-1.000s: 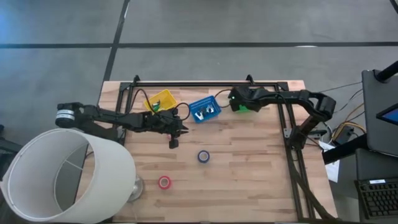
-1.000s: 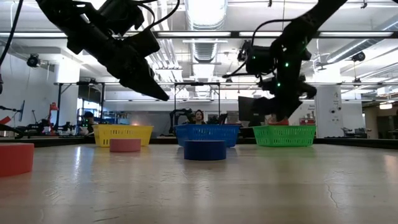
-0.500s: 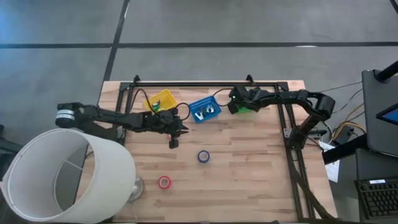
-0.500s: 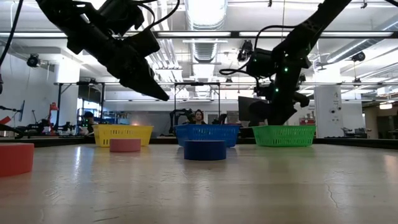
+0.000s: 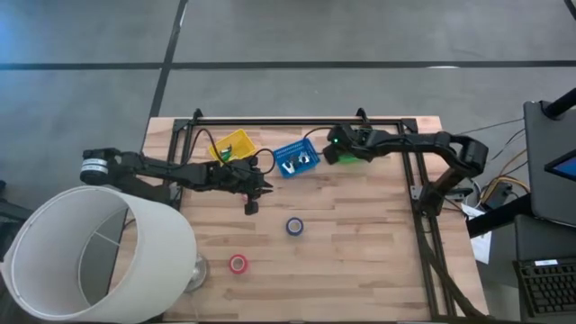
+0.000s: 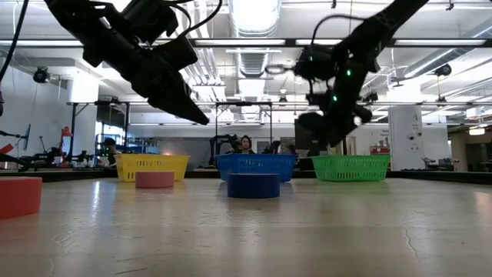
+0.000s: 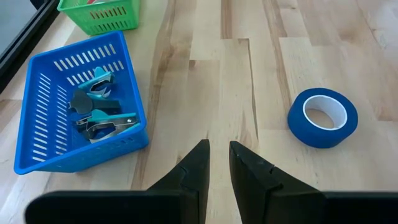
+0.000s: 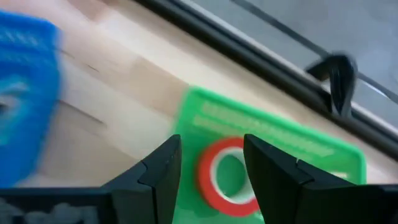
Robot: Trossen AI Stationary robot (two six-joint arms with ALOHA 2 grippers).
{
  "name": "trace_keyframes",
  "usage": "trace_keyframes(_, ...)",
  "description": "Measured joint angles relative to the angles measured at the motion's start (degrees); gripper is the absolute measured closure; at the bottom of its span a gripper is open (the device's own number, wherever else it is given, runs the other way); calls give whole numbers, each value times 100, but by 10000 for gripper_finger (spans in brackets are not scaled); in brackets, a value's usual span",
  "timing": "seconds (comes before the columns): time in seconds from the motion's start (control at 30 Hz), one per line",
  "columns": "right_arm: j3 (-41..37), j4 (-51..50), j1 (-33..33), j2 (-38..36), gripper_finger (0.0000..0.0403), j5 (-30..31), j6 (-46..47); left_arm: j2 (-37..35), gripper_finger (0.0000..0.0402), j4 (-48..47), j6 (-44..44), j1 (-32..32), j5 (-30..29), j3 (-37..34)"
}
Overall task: Pick and place Stapler, Stapler remover, tape
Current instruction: Put the blue tape into the green basket
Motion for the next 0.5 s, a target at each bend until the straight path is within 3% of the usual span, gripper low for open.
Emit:
trace_keyframes(0.2,393,-2,575,-337,232,-82,-3,1,337,-4,2,0,0,0)
trace_keyframes(0.5,742,21,1666,-409,232,-1401,308,0,337,-66,-4,0,0,0)
